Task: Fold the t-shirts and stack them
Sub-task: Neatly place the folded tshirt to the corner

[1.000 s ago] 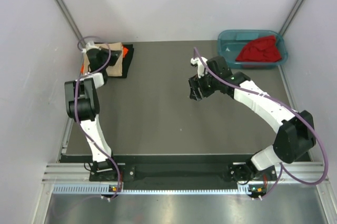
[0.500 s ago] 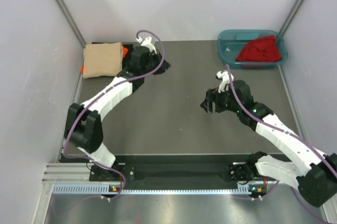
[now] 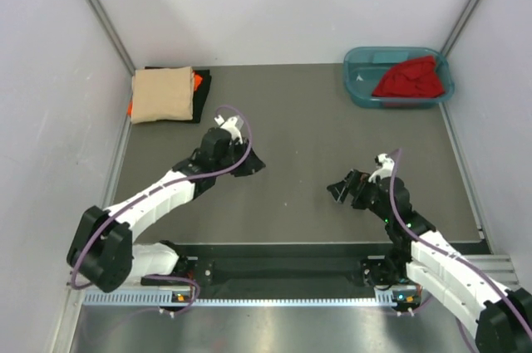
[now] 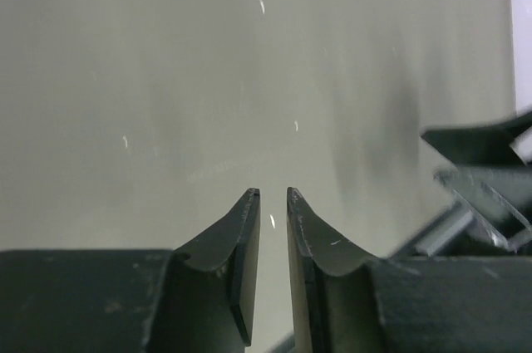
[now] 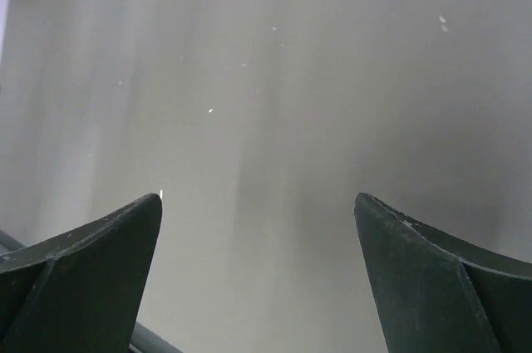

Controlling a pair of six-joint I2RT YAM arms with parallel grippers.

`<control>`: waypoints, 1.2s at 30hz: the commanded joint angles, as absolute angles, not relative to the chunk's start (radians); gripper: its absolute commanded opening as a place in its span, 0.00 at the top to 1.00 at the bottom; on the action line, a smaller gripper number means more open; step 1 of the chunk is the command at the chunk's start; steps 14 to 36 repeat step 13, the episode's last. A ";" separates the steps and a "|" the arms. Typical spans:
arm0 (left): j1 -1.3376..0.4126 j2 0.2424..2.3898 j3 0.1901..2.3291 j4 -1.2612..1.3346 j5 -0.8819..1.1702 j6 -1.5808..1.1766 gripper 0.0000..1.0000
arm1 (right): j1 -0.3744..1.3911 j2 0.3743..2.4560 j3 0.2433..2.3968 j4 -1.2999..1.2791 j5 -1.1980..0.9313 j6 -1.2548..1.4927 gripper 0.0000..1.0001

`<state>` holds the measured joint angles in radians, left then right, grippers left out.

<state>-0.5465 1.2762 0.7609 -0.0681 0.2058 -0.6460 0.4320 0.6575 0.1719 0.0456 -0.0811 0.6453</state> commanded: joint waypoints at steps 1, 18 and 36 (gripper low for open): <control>-0.548 1.172 0.689 0.039 0.305 -0.679 0.75 | 0.420 0.579 0.098 0.102 -0.017 0.774 0.00; -0.545 0.714 0.261 0.224 0.436 -0.915 0.70 | 0.422 0.003 0.037 -0.379 0.069 0.965 0.00; -0.545 0.714 0.261 0.224 0.436 -0.915 0.70 | 0.422 0.003 0.037 -0.379 0.069 0.965 0.00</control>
